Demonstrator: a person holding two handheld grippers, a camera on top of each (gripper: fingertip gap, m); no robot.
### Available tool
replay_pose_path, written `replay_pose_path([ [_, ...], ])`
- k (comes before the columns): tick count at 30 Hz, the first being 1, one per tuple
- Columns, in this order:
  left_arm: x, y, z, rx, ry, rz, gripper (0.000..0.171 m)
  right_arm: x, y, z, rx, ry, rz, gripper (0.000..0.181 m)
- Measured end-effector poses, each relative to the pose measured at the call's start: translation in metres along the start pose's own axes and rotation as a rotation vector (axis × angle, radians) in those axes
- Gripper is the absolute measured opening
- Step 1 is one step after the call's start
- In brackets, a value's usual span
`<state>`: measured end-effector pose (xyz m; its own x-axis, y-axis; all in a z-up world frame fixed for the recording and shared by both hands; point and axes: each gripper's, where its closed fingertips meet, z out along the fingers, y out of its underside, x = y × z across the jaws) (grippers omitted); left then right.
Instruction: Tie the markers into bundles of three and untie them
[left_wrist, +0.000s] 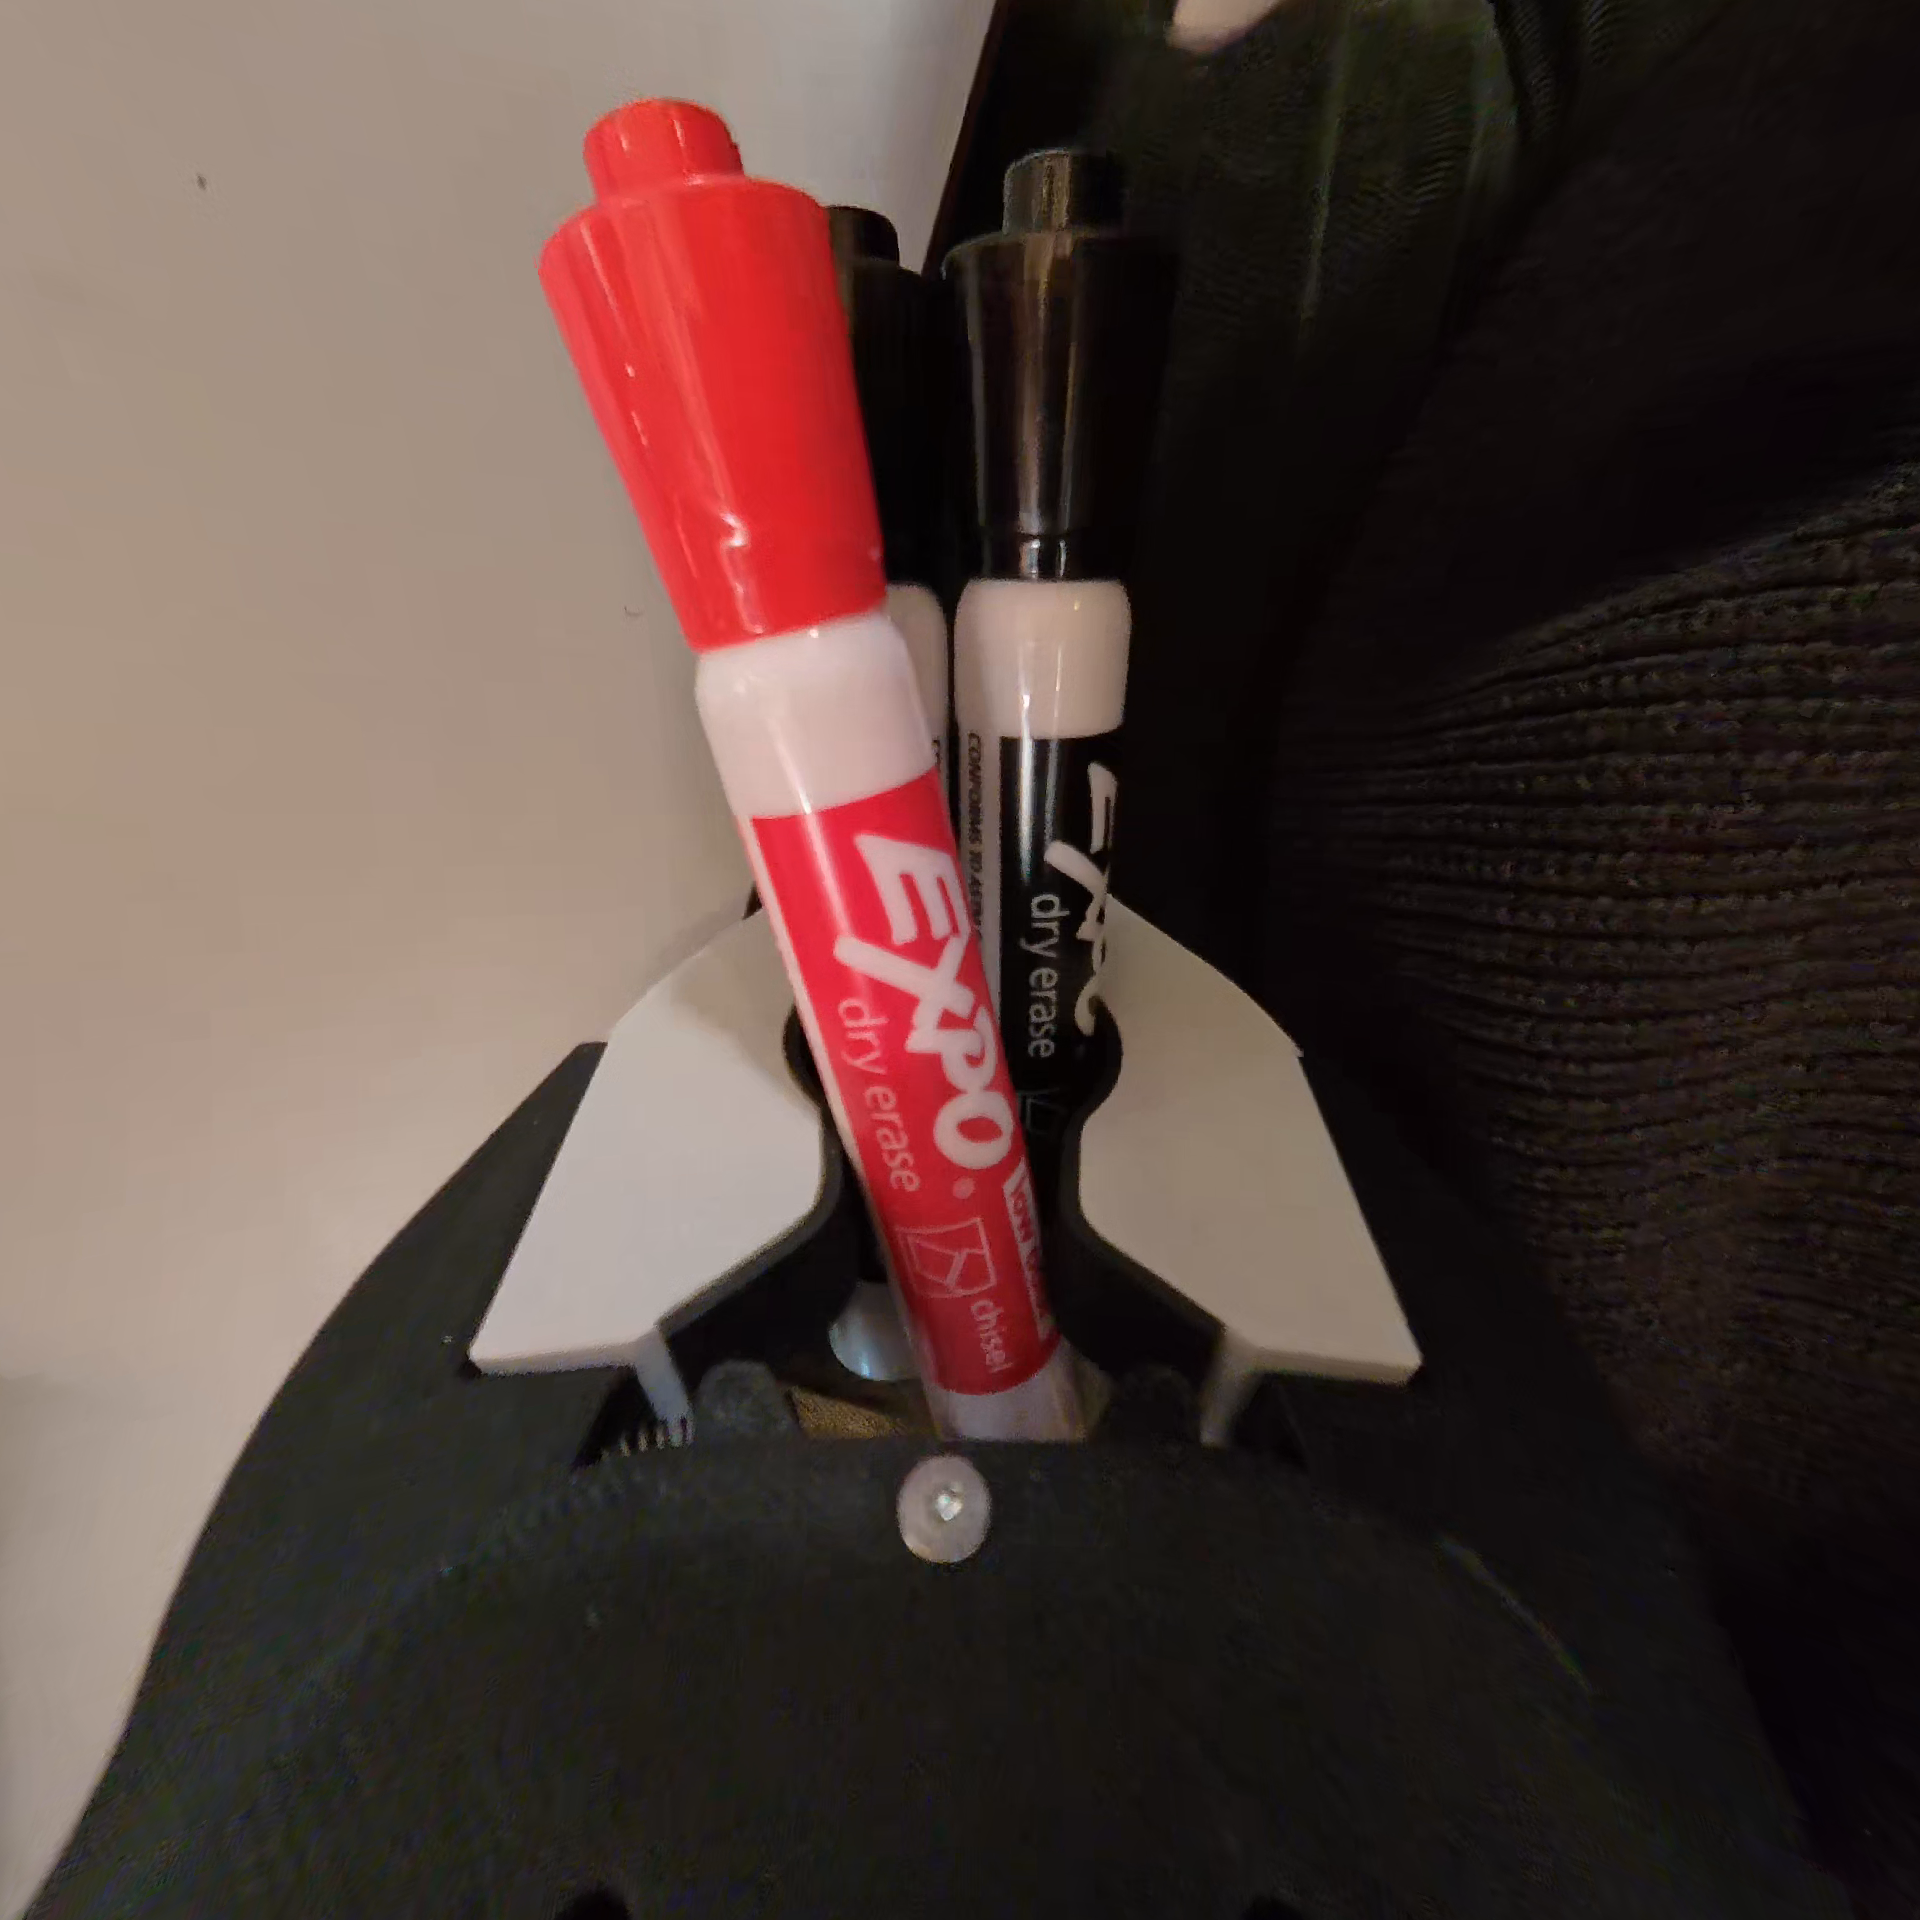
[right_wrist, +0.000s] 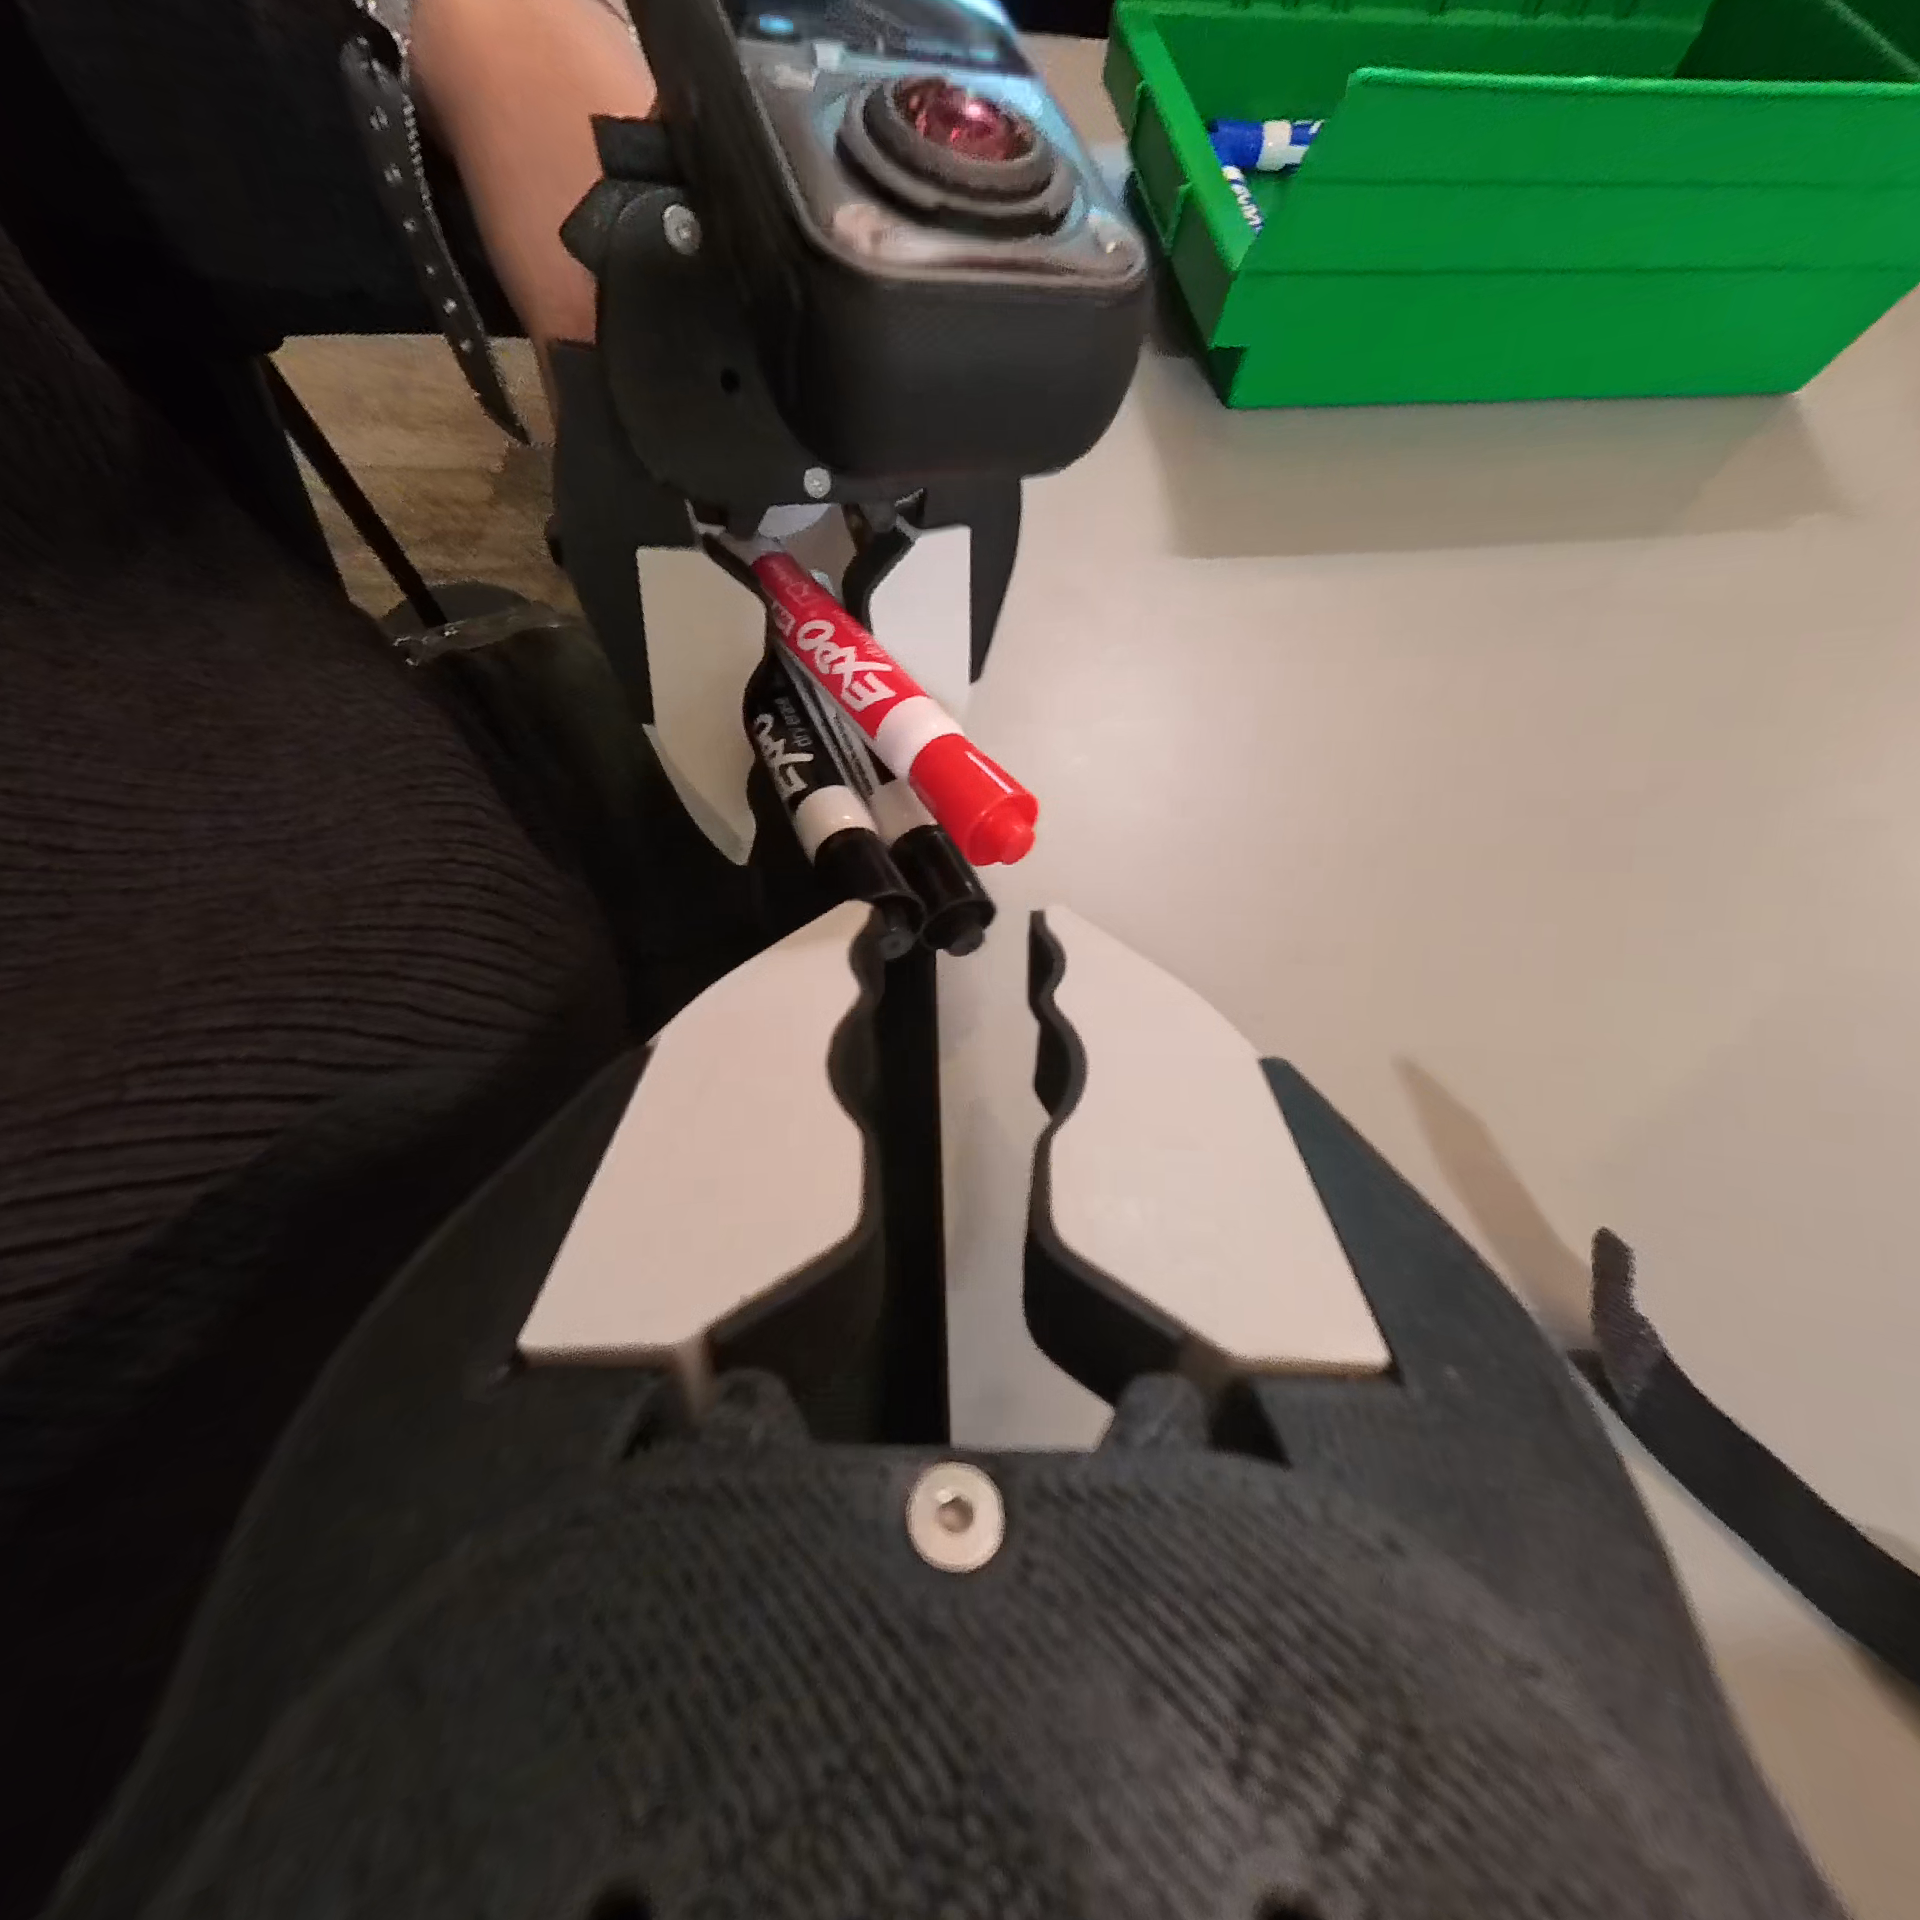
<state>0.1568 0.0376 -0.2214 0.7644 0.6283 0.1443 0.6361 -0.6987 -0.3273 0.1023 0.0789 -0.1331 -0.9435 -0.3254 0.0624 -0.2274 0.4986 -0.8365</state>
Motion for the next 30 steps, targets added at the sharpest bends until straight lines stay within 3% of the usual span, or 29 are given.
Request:
replay_pose_path([
  [7,0.004,0.009,0.001,-0.103,0.049,0.014,0.043,0.004,-0.018,0.008,0.143,0.012,0.101,0.029],
  [13,0.003,0.004,-0.002,-0.155,0.028,0.079,0.043,-0.004,-0.013,0.018,0.142,-0.069,0.192,0.038],
  [24,-0.012,-0.007,-0.013,-0.116,-0.028,0.067,0.044,-0.001,-0.006,0.008,0.098,-0.05,0.14,0.034],
  [30,-0.02,-0.005,-0.024,-0.092,-0.058,0.045,0.044,0.024,-0.012,-0.001,0.164,0.08,0.149,0.037],
])
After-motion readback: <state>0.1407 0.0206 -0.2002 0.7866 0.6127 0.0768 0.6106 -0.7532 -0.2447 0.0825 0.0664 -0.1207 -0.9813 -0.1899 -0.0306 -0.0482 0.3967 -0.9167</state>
